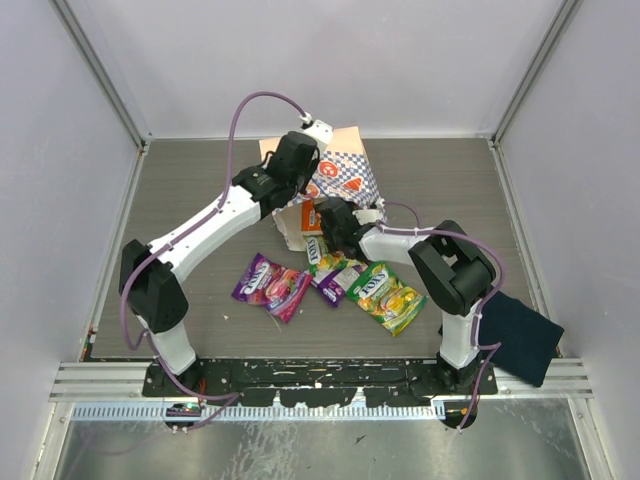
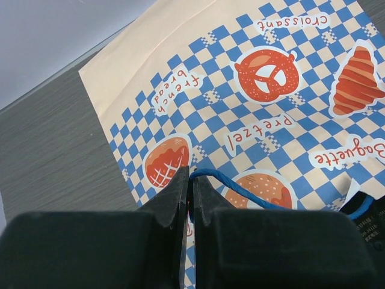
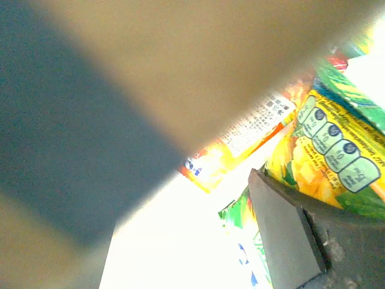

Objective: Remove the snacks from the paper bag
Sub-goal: Move the snack to the center of the board.

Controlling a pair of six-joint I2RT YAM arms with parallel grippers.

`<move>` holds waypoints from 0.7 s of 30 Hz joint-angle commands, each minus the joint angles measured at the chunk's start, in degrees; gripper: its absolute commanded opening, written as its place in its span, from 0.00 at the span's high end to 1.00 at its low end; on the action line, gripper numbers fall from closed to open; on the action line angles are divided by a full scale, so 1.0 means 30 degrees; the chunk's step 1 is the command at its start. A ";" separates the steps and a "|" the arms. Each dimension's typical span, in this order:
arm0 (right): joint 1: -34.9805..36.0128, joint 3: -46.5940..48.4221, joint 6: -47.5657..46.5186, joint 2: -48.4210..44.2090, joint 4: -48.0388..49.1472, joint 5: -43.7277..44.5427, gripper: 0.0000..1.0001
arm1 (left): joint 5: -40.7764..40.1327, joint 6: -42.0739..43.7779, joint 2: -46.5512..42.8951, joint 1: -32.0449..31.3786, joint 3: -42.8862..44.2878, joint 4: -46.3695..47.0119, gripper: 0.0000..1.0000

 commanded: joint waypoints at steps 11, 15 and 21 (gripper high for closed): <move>0.4664 -0.1880 0.3419 -0.3216 -0.1571 0.4428 0.12 | 0.0080 -0.0464 0.0117 -0.0225 0.1503 -0.0197 0.96; 0.4919 -0.2710 0.3495 -0.3506 0.0476 0.4738 0.13 | 0.0026 -0.0435 -0.0055 -0.0293 0.1575 -0.0335 0.96; 0.3163 -0.4953 0.2996 -0.3487 0.5075 0.4063 0.25 | -0.0066 -0.0362 -0.0472 -0.0400 0.1411 -0.0359 0.96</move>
